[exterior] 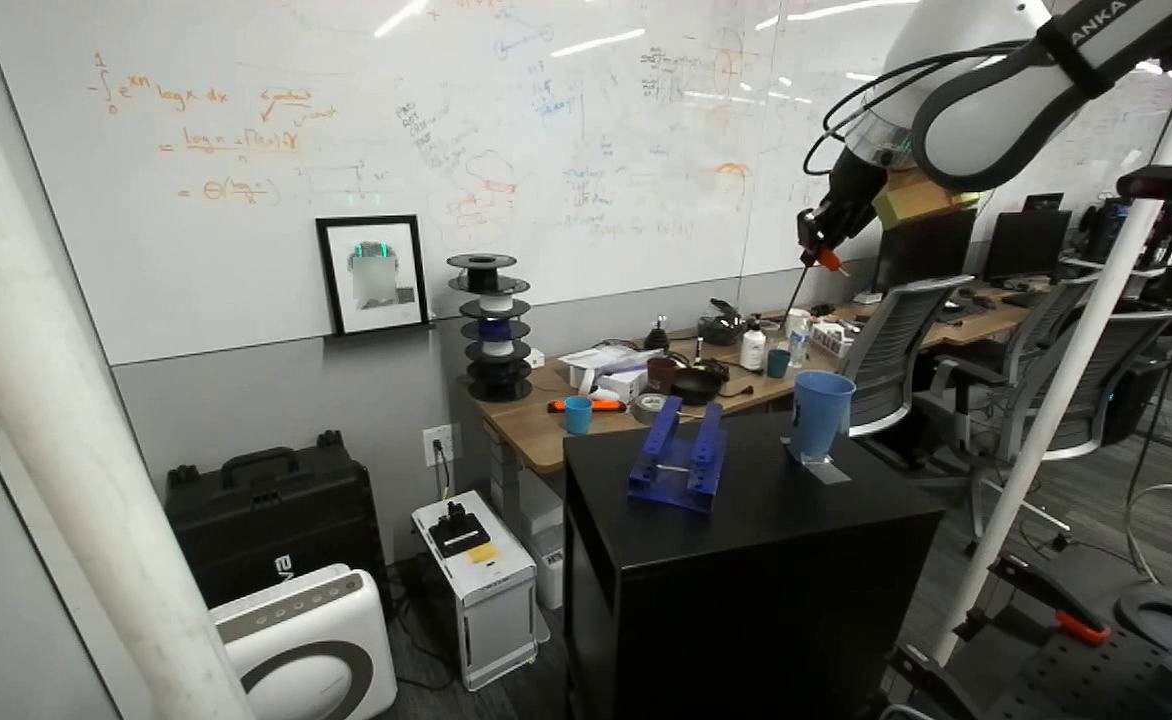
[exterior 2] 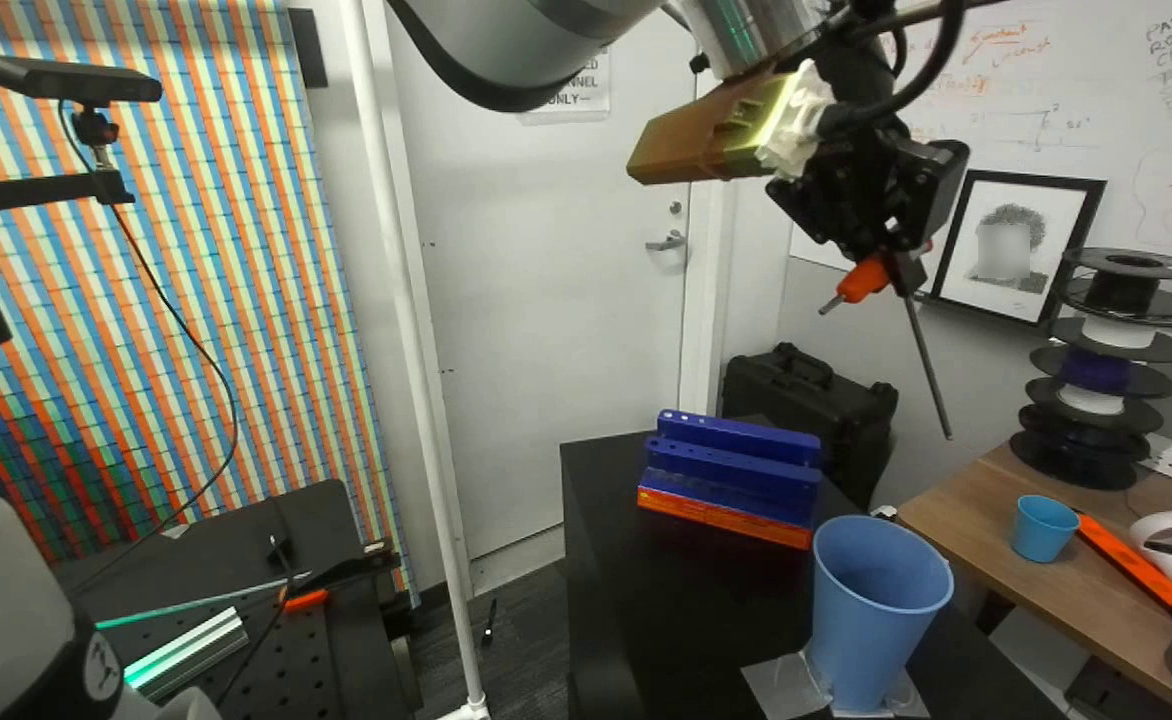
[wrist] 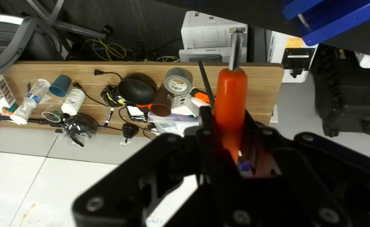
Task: Pick up the orange object tool and put it in the cup
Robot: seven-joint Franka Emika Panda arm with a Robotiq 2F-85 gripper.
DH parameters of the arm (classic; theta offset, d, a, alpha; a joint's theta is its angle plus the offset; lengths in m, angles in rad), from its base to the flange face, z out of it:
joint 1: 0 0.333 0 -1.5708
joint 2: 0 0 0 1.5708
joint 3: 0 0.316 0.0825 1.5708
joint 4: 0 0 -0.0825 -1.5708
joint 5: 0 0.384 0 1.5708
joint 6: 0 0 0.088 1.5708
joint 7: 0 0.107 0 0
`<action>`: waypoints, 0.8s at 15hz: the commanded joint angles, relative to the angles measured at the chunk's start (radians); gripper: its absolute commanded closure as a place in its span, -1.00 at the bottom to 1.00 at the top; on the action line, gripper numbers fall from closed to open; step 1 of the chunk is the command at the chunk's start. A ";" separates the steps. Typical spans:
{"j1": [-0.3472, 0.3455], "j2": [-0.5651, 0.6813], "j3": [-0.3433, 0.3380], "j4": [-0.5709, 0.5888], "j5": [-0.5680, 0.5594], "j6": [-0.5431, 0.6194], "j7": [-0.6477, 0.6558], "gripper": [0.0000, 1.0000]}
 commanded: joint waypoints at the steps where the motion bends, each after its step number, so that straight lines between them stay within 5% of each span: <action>1: 0.020 -0.046 0.046 -0.054 0.127 0.002 -0.011 0.74; 12: -0.044 -0.113 0.098 -0.120 0.164 -0.104 0.108 0.75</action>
